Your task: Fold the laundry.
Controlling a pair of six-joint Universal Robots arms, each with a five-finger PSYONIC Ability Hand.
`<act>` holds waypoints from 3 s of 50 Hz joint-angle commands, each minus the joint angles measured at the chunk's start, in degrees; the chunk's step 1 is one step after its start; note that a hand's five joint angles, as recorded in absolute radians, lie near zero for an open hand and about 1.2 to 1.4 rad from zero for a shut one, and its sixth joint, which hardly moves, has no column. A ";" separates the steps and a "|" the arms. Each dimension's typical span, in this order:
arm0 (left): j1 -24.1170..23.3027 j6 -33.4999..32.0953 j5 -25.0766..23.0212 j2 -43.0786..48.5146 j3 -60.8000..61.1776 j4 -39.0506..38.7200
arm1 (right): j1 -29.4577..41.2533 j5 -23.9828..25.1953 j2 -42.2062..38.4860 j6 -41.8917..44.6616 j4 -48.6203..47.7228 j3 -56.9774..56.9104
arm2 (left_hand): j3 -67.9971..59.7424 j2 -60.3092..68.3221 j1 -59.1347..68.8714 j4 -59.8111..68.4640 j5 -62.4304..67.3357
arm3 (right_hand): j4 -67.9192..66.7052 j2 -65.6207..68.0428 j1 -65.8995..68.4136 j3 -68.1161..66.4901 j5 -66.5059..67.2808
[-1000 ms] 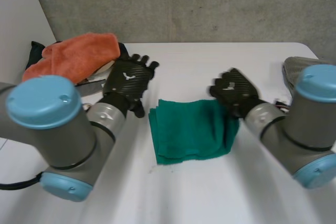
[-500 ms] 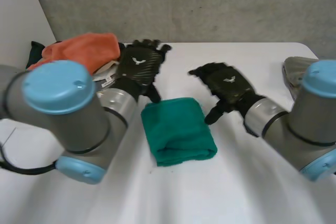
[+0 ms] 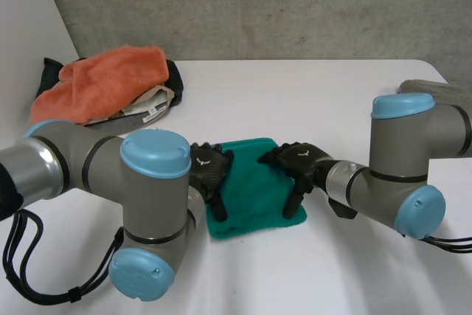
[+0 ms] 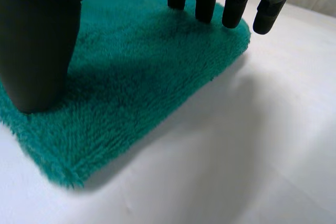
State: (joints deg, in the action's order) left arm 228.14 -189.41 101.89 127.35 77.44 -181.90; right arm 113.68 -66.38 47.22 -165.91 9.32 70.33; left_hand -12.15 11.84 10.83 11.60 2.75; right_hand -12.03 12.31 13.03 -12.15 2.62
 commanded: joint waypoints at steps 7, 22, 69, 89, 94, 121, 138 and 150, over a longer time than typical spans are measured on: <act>2.92 -2.36 -7.58 -0.34 -1.59 2.34 | 1.99 -9.03 5.33 12.36 -3.07 2.61 | 0.92 -0.62 0.39 -0.37 -1.52 | 2.03 -2.31 -3.03 2.15 -2.62; 7.66 -1.66 -35.08 -12.65 -9.32 3.30 | 8.22 -8.24 17.12 12.89 -28.47 29.95 | -1.09 1.40 2.41 1.65 0.49 | 2.03 -2.31 -3.03 2.15 -2.62; 7.75 -1.57 -39.75 -12.30 -8.89 6.03 | 8.67 -6.31 2.09 16.05 -37.18 16.42 | -0.76 1.06 2.08 1.31 0.16 | -20.24 19.97 19.25 -20.13 19.66; 9.95 -1.22 -37.91 -14.76 -9.85 3.84 | 0.85 -6.22 6.57 13.24 -37.53 4.56 | -0.59 0.90 1.91 1.14 -0.01 | -67.97 67.69 66.97 -67.85 67.38; 9.86 0.53 -36.85 -16.34 -9.77 1.38 | -7.40 -5.43 7.19 10.17 -38.41 -2.90 | -0.59 0.90 1.91 1.14 -0.01 | -67.97 67.69 66.97 -67.85 67.38; 8.90 2.21 -37.03 -15.81 -8.71 0.49 | -43.18 20.14 -25.51 -8.03 -52.39 -26.57 | -0.92 1.23 2.24 1.48 0.33 | -67.97 67.69 66.97 -67.85 67.38; 6.53 2.12 -37.03 -16.60 -7.48 0.49 | -47.23 19.09 -10.05 -6.36 -42.12 -12.67 | -0.76 1.06 2.07 1.31 0.16 | 2.03 -2.31 -3.03 2.15 -2.62; 5.29 2.38 -37.03 -19.06 -7.65 0.49 | -51.98 0.48 4.36 17.53 -17.15 -12.49 | -0.42 0.73 1.74 0.97 -0.18 | 2.03 -2.31 -3.03 2.15 -2.62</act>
State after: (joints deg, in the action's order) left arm 233.79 -187.14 64.86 109.65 69.91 -181.41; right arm 63.39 -54.09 45.27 -162.92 -17.12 59.57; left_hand -12.15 11.84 11.02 11.60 2.74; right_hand -12.03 12.28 13.10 -12.18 2.61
